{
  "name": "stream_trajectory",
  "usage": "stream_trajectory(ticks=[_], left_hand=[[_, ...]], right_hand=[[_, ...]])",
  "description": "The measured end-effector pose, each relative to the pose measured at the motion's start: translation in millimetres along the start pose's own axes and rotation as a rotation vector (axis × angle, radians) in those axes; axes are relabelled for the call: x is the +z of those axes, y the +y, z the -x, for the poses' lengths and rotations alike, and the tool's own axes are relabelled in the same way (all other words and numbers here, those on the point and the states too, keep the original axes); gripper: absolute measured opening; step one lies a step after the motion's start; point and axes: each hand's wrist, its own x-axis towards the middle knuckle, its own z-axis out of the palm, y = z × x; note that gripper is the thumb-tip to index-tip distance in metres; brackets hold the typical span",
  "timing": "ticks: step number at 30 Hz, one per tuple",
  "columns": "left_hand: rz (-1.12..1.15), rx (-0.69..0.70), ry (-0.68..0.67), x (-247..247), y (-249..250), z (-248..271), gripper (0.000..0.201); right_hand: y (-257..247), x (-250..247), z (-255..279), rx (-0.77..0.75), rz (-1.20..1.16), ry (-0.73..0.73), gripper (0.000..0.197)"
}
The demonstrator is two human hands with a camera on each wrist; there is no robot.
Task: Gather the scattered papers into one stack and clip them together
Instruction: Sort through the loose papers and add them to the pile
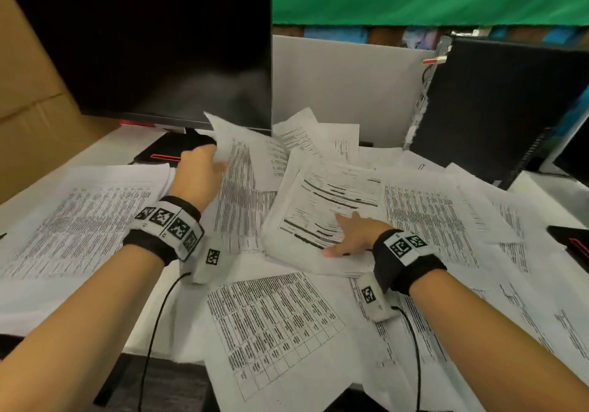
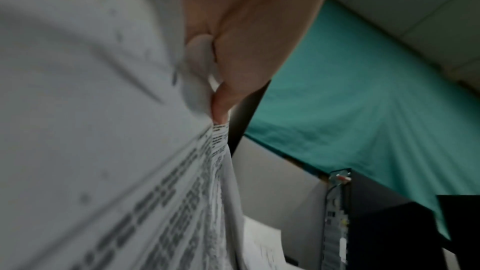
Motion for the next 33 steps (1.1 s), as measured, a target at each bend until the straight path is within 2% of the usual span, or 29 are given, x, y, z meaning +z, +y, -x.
stream_trajectory(ticks=[2, 6, 8, 10, 13, 15, 17, 21, 23, 25, 27, 28, 30, 32, 33], left_hand=[[-0.036, 0.126, 0.125, -14, 5, 2, 0.005], [-0.041, 0.353, 0.377, -46, 18, 3, 0.008], [0.011, 0.431, 0.529, -67, 34, 5, 0.019], [0.145, 0.506, 0.64, -83, 46, 5, 0.02], [0.349, 0.539, 0.701, -100, 58, 1, 0.026], [0.415, 0.596, 0.747, -108, 69, -2, 0.024], [0.439, 0.654, 0.755, -116, 83, -7, 0.023], [0.542, 0.715, 0.734, -126, 111, -19, 0.022], [0.602, 0.756, 0.691, -132, 118, -28, 0.013], [0.646, 0.761, 0.637, -137, 123, -35, 0.023], [0.705, 0.743, 0.572, -135, 125, -38, 0.034], [0.74, 0.722, 0.524, -133, 125, -37, 0.034], [0.814, 0.662, 0.445, -124, 123, -40, 0.02], [0.808, 0.617, 0.421, -116, 122, -39, 0.007], [0.798, 0.611, 0.386, -111, 123, -39, 0.01]], right_hand=[[0, 0, -1, 0.0, -0.004, -0.008, 0.116], [2, 1, 0, -0.018, -0.012, 0.005, 0.116], [3, 4, -2, -0.024, -0.012, -0.001, 0.117], [4, 4, -1, -0.031, -0.031, -0.007, 0.117], [4, -9, 11, -0.106, -0.14, 0.063, 0.099], [-3, -23, 24, -0.186, -0.296, 0.23, 0.081], [-15, -34, 34, -0.283, -0.543, 0.363, 0.079], [-40, -52, 54, -0.495, -1.148, 0.458, 0.091], [-47, -70, 64, -0.58, -1.31, 0.547, 0.095], [-47, -92, 75, -0.685, -1.426, 0.629, 0.097], [-41, -114, 87, -0.788, -1.5, 0.668, 0.087], [-38, -123, 95, -0.833, -1.54, 0.652, 0.075], [-32, -136, 109, -0.889, -1.569, 0.574, 0.049], [-24, -142, 115, -0.872, -1.52, 0.56, 0.035], [-20, -143, 116, -0.854, -1.495, 0.584, 0.034]])
